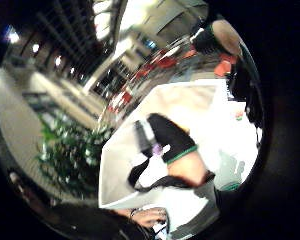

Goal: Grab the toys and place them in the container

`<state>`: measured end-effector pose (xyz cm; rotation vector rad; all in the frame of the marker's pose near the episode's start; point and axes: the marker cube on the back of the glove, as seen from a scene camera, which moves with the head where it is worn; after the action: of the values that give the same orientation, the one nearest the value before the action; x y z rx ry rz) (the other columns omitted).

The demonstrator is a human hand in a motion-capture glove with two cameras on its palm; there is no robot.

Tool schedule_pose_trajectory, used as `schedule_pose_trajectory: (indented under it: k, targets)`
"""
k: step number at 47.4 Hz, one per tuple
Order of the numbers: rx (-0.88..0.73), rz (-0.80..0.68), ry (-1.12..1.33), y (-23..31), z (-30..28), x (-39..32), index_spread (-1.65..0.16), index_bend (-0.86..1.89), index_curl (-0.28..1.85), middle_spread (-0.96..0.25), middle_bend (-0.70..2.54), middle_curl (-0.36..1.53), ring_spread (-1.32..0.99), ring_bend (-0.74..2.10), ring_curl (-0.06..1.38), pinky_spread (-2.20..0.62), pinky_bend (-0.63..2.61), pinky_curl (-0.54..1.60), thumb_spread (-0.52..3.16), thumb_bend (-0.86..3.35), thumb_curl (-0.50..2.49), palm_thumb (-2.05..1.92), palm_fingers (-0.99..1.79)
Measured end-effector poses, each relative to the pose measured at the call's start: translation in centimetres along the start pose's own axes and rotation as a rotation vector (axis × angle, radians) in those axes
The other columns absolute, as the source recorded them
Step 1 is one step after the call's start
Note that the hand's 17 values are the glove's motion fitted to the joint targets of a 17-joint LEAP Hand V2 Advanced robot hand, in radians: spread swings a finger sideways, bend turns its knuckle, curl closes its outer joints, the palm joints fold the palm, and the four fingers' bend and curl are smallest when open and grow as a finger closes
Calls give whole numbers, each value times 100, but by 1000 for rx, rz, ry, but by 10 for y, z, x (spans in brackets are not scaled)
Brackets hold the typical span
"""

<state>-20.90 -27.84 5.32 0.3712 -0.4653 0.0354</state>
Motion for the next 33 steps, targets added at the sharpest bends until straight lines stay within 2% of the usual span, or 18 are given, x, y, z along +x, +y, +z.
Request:
schedule_pose_trajectory:
  k: [3, 7, 10, 13, 18, 28, 33]
  targets:
    - [11, 151, 16, -1, 15, 39, -38, 1, 54, -40, 84, 85, -41, 143, 57, -38, 125, 43, 124, 3, 34, 6, 74]
    - [-6, 264, 39, -5, 41, 86, -37, 7, 51, -43, 97, 93, -43, 153, 63, -40, 135, 48, 129, 7, 35, 15, 76]
    - [90, 320, 110, -9, 71, 117, -37, 11, 50, -45, 105, 98, -45, 160, 67, -41, 142, 52, 130, 8, 36, 20, 75]
    - [179, 456, 180, -14, 101, 134, -37, 15, 50, -47, 111, 103, -47, 164, 71, -42, 146, 55, 131, 10, 36, 24, 74]
    - [81, 678, 215, -14, 131, 146, -37, 18, 50, -50, 118, 110, -49, 170, 76, -43, 152, 60, 129, 9, 36, 28, 69]
    - [3, 810, 237, -19, 165, 155, -37, 22, 52, -53, 126, 119, -53, 174, 84, -44, 159, 66, 121, 5, 35, 32, 65]
    - [15, 860, 241, -15, 171, 161, -38, 25, 54, -53, 127, 120, -54, 175, 87, -44, 160, 68, 118, 4, 36, 35, 65]
